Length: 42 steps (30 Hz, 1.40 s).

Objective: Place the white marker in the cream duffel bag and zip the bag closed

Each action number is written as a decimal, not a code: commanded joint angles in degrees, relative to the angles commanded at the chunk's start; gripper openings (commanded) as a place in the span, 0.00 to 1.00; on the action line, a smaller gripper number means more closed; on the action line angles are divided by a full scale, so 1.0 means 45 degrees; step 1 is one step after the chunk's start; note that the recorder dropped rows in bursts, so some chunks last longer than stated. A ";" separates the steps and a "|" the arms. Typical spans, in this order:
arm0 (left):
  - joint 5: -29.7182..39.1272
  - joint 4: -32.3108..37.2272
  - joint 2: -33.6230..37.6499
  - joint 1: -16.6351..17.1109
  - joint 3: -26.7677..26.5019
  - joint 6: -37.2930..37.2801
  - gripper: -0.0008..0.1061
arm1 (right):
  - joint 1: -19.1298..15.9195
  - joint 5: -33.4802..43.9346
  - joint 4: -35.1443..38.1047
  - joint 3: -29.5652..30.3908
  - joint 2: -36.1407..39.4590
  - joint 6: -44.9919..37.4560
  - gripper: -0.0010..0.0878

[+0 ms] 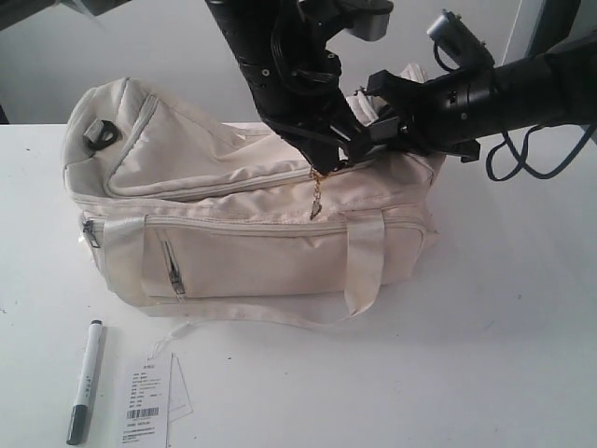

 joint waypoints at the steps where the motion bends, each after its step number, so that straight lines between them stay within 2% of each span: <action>1: 0.0000 0.0070 0.0000 0.0000 0.0000 0.0000 0.01 | 0.0000 0.0000 0.0000 0.0000 0.0000 0.0000 0.01; 9: 0.0000 0.0643 0.0000 0.0000 0.0000 0.0000 0.01 | -0.0022 -0.0004 0.0000 0.0000 0.0000 0.0000 0.01; 18: 0.0000 0.0775 -0.0104 0.0000 0.0000 0.0022 0.01 | -0.0492 0.0093 -0.0079 0.0000 -0.0239 0.0000 0.01; 27: 0.0000 0.1723 -0.0130 0.0023 0.0000 -0.0034 0.01 | -0.0493 0.0175 -0.0079 0.0000 -0.0290 0.0000 0.01; 36: 0.0000 0.1721 -0.0212 0.0023 0.0042 -0.0172 0.01 | -0.0493 0.0251 -0.0079 0.0000 -0.0290 0.0000 0.01; 42: 0.0000 0.1879 -0.0235 0.0046 0.0654 -0.0172 0.01 | -0.0493 0.0251 -0.0079 0.0000 -0.0290 0.0000 0.01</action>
